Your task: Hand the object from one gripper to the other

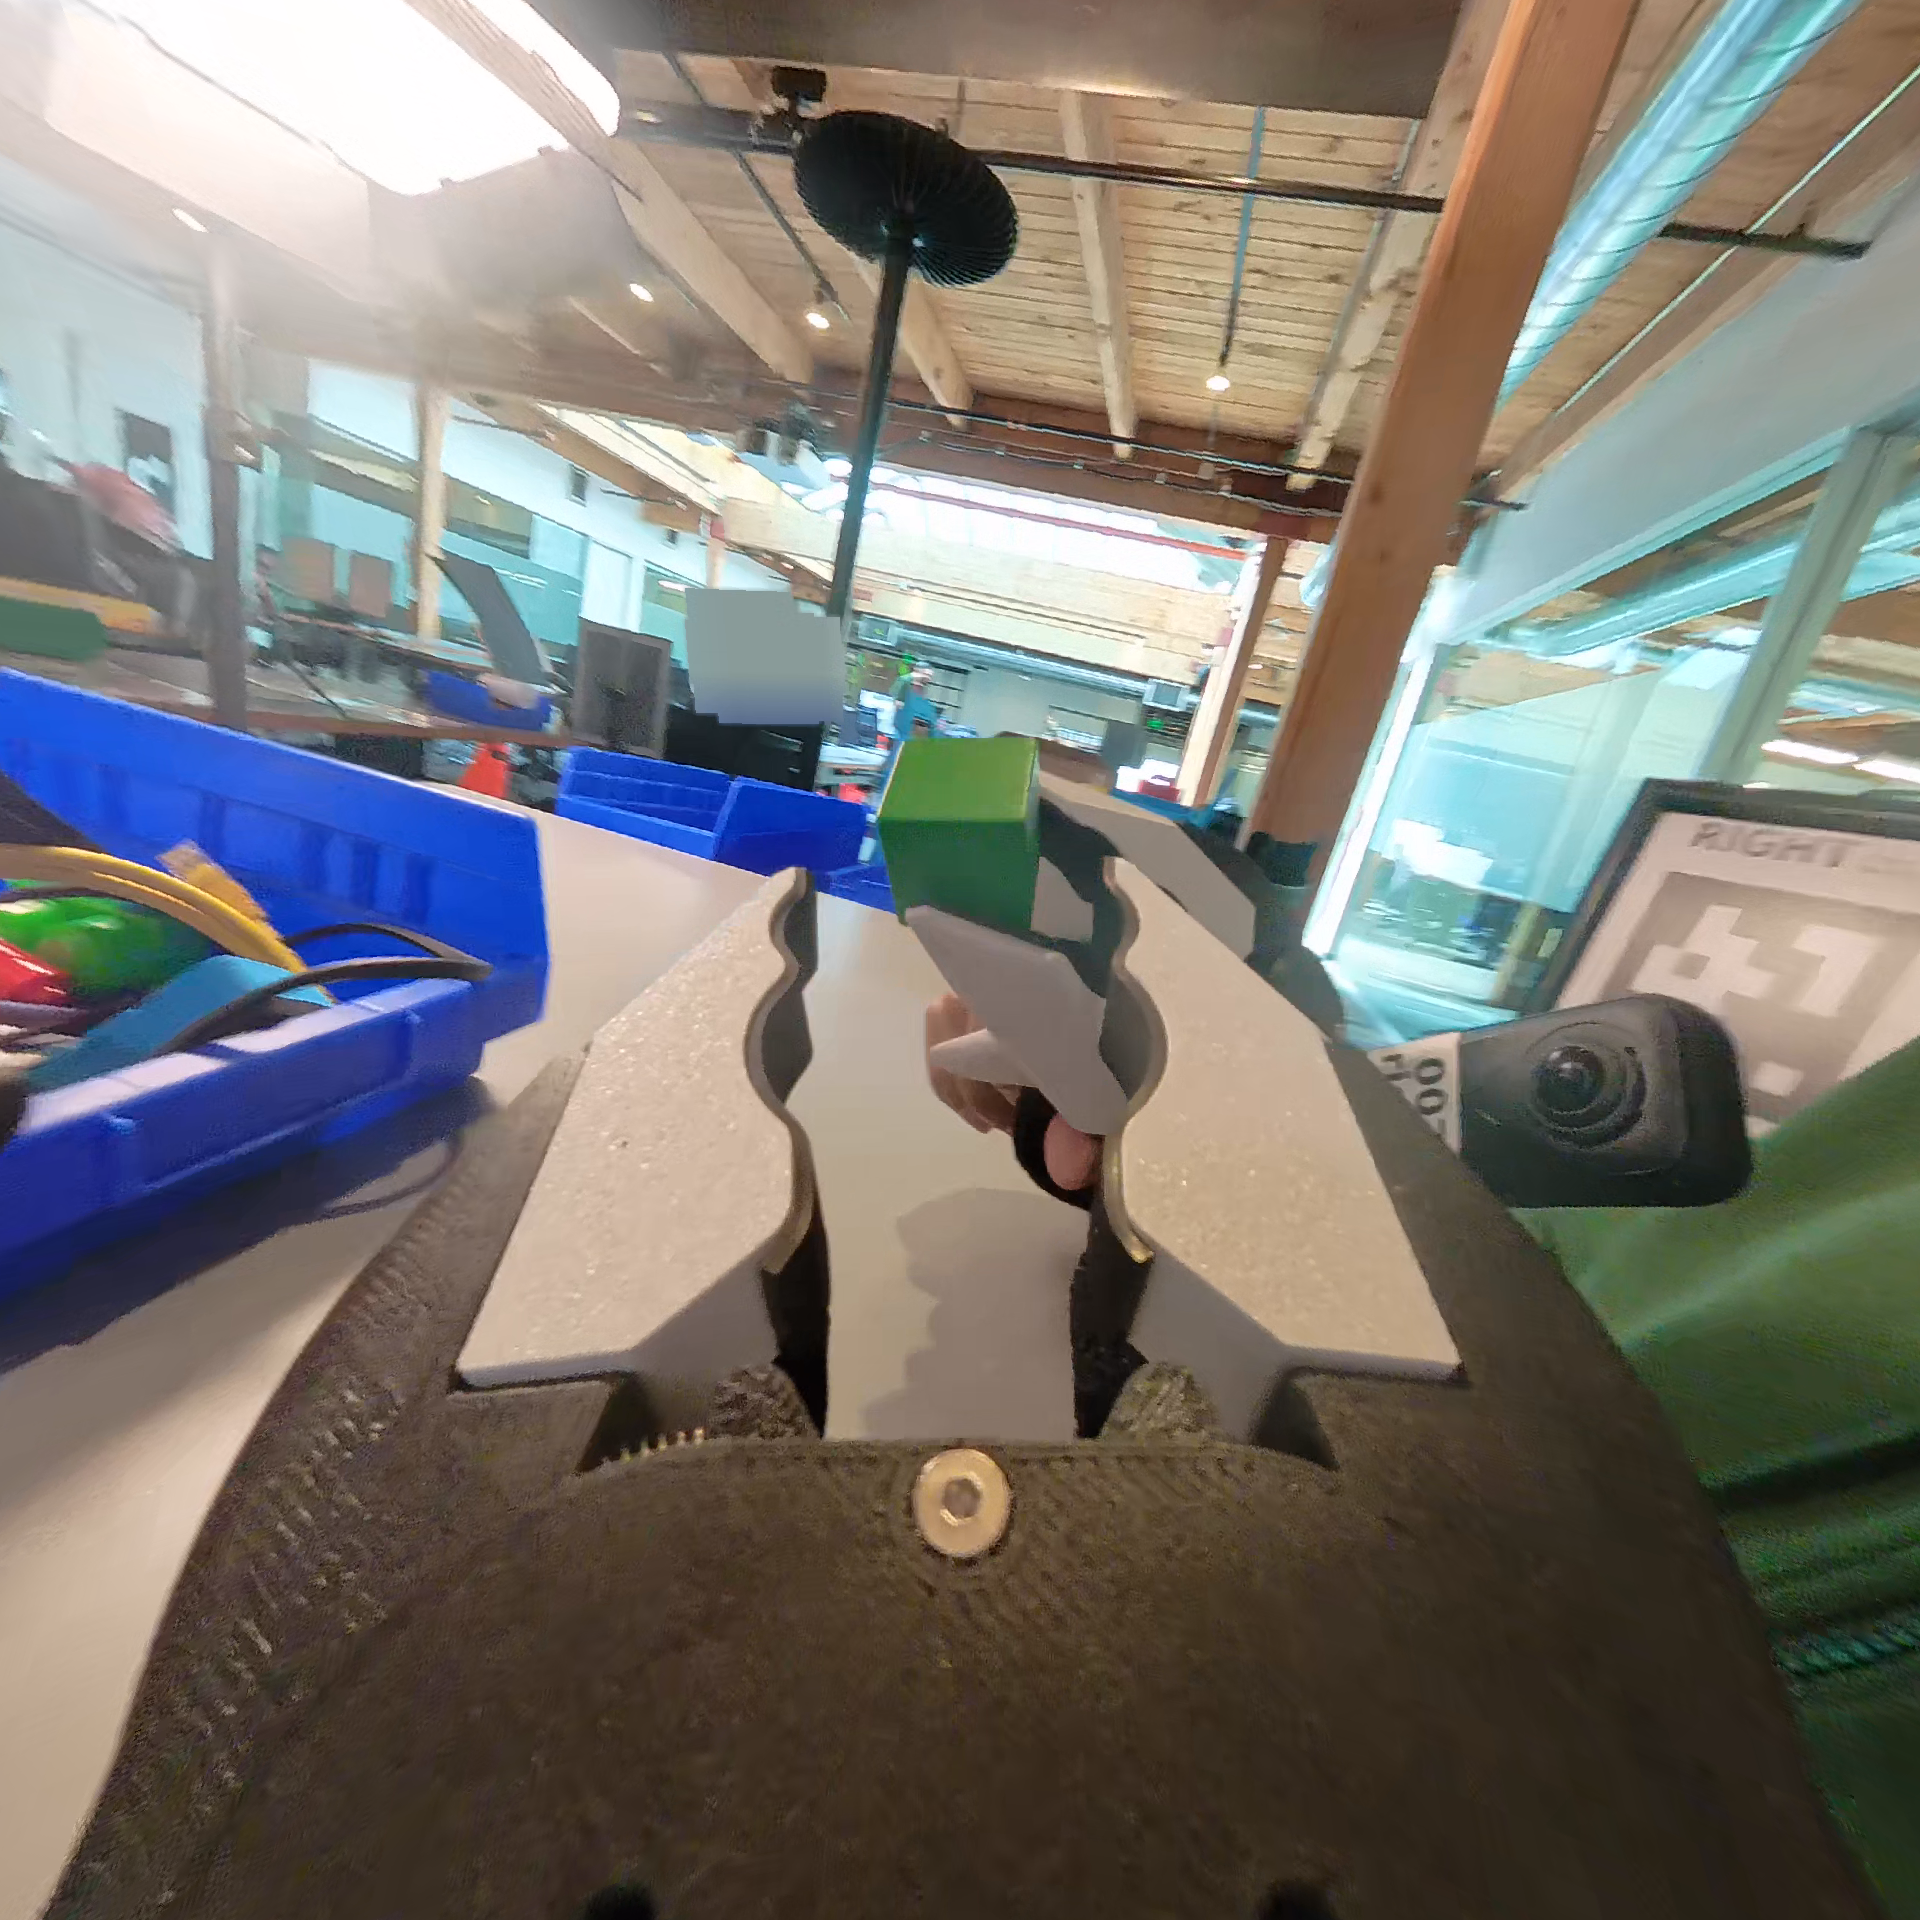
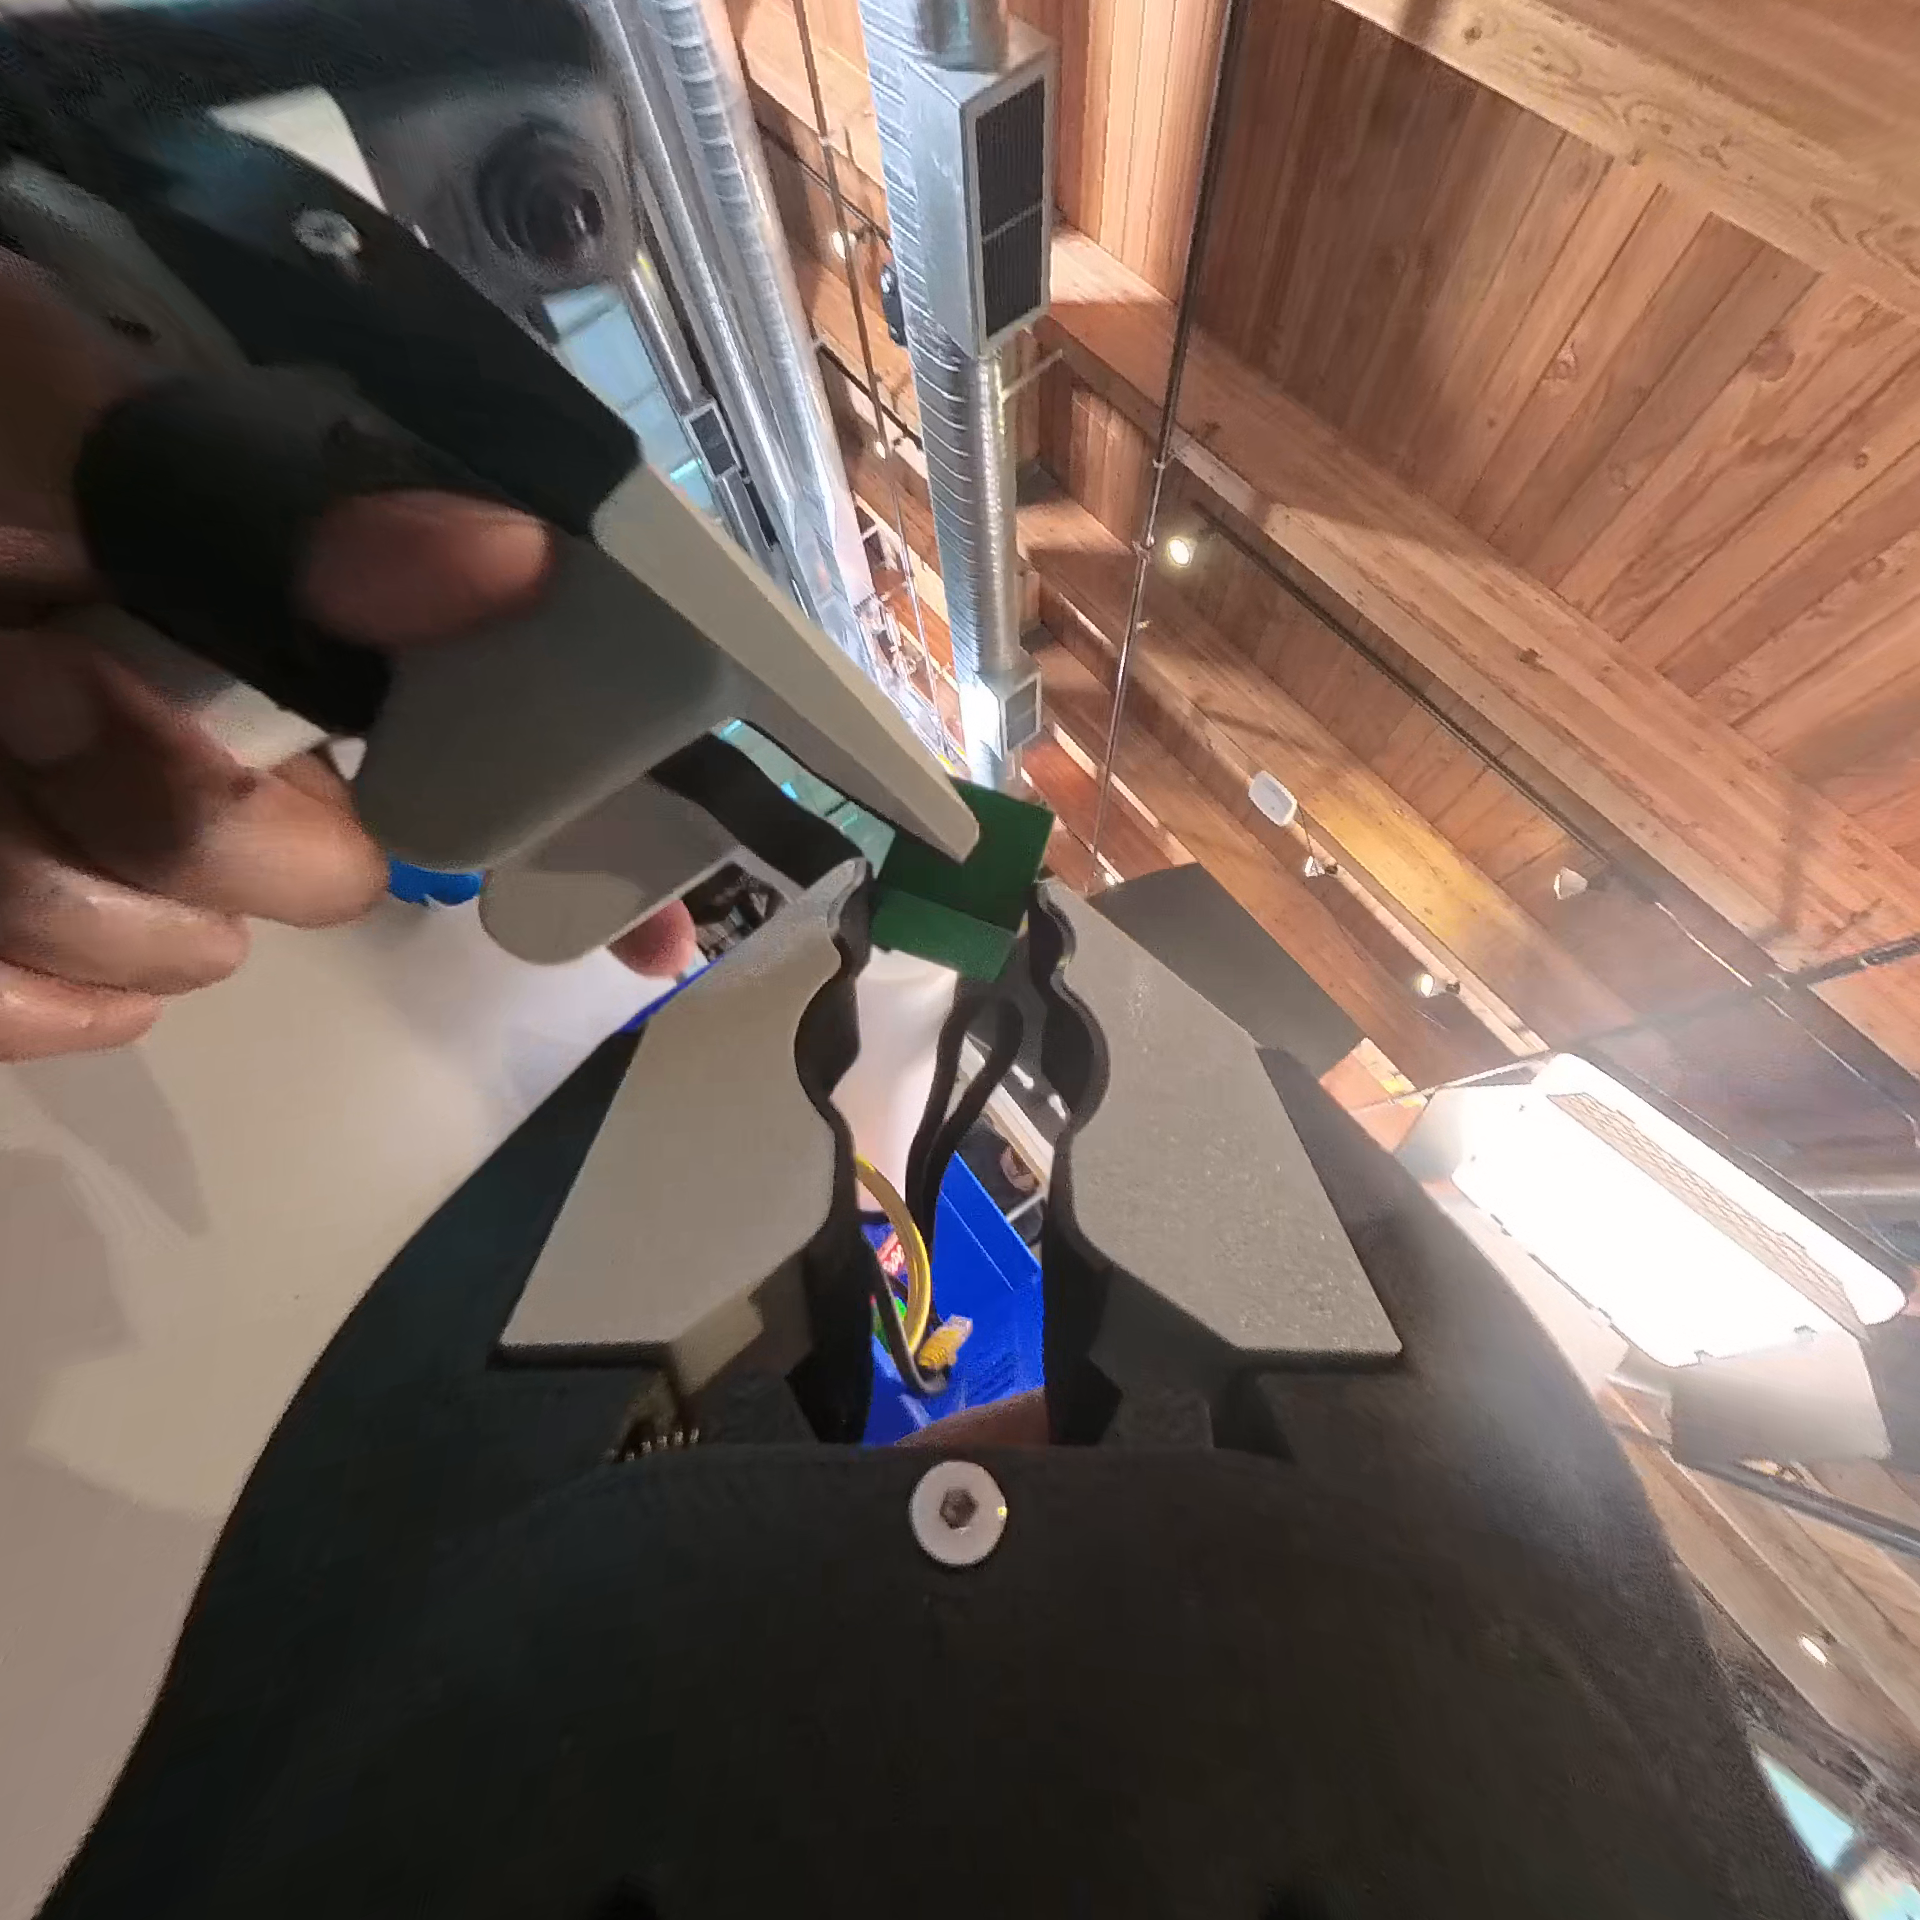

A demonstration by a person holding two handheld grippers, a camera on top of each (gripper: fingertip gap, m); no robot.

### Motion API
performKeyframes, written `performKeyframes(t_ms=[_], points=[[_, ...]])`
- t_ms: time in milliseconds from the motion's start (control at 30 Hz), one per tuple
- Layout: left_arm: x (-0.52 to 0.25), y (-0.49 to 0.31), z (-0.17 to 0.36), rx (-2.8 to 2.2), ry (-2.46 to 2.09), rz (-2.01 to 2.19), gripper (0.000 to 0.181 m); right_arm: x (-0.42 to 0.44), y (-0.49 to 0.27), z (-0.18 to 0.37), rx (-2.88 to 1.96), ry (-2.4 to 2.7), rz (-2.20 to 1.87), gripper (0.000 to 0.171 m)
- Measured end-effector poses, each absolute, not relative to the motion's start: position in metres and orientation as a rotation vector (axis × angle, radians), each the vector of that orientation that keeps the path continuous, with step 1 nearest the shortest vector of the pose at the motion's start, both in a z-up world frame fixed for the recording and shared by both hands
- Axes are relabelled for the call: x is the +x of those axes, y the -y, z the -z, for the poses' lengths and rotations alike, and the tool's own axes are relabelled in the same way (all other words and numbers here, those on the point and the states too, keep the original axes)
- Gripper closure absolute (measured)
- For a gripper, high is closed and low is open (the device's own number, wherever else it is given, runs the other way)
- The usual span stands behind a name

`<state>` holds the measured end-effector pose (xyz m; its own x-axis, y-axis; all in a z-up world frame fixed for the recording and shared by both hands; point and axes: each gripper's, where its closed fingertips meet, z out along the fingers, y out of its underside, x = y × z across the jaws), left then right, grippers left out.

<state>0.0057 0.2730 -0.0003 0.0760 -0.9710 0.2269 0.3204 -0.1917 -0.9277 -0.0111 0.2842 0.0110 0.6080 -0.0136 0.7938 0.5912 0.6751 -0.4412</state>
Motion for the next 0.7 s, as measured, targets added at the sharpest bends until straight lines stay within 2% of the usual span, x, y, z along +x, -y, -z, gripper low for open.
performKeyframes(t_ms=[333,567,700], points=[[-0.002,-0.286,-0.004,-1.064,-0.793,0.845,0.126,-0.014,-0.29,-0.005,-0.718,0.893,0.599,0.141],[0.003,-0.282,0.0,-1.089,-0.826,0.93,0.128,-0.019,-0.284,-0.004,-0.667,0.916,0.623,0.141],[0.004,-0.278,0.001,-1.105,-0.838,1.027,0.139,-0.02,-0.284,-0.003,-0.665,0.92,0.625,0.141]])
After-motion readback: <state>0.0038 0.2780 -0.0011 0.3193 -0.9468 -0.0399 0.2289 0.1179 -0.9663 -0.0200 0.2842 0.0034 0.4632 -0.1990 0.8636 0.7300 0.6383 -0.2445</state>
